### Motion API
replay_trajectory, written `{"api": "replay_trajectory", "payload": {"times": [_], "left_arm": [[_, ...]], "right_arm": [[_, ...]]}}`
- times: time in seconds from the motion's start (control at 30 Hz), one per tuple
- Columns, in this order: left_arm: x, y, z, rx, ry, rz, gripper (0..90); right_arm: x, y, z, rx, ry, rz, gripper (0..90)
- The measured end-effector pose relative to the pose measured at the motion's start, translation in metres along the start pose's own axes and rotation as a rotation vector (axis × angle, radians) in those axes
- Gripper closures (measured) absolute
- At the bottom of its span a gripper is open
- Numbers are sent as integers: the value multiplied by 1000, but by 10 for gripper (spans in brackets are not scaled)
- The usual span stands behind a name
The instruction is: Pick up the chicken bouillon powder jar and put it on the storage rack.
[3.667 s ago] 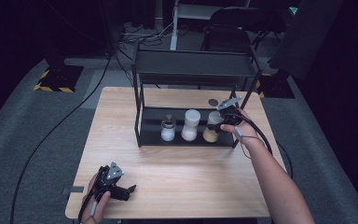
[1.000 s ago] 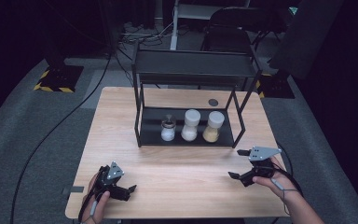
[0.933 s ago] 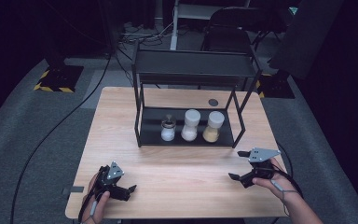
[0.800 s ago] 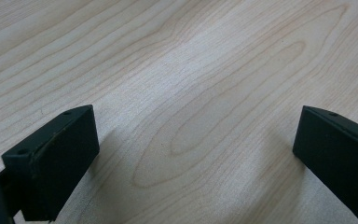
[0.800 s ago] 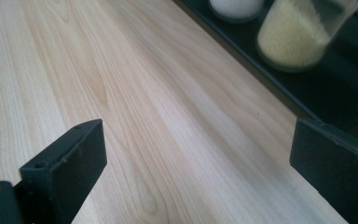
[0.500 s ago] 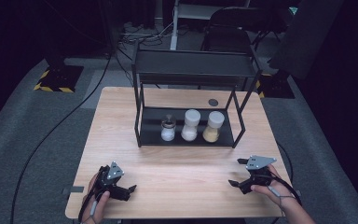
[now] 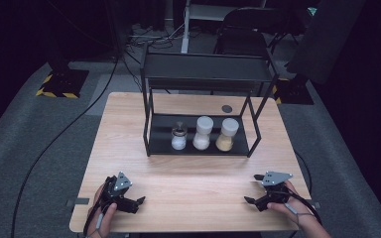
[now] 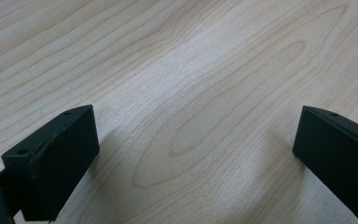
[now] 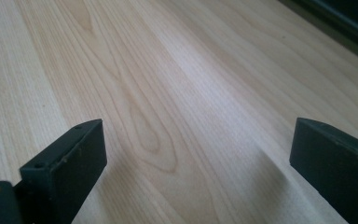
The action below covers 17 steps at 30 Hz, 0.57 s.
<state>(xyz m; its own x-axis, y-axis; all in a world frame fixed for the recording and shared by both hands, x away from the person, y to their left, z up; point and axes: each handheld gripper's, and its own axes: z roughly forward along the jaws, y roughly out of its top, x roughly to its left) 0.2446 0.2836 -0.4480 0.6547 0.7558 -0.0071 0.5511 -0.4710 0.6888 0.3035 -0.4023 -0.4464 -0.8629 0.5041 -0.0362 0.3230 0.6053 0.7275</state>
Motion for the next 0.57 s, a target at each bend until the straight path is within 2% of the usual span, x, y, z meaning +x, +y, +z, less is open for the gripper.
{"api": "replay_trajectory", "payload": {"times": [0.2, 0.23, 0.57], "left_arm": [[0, 0, 0, 0, 0, -1, 2], [0, 0, 0, 0, 0, -1, 2], [0, 0, 0, 0, 1, -1, 2]], "right_arm": [[0, -4, 2, 4, 7, 13, 29], [0, -3, 2, 13, 5, 29, 6], [0, -2, 2, 17, 3, 37, 0]]}}
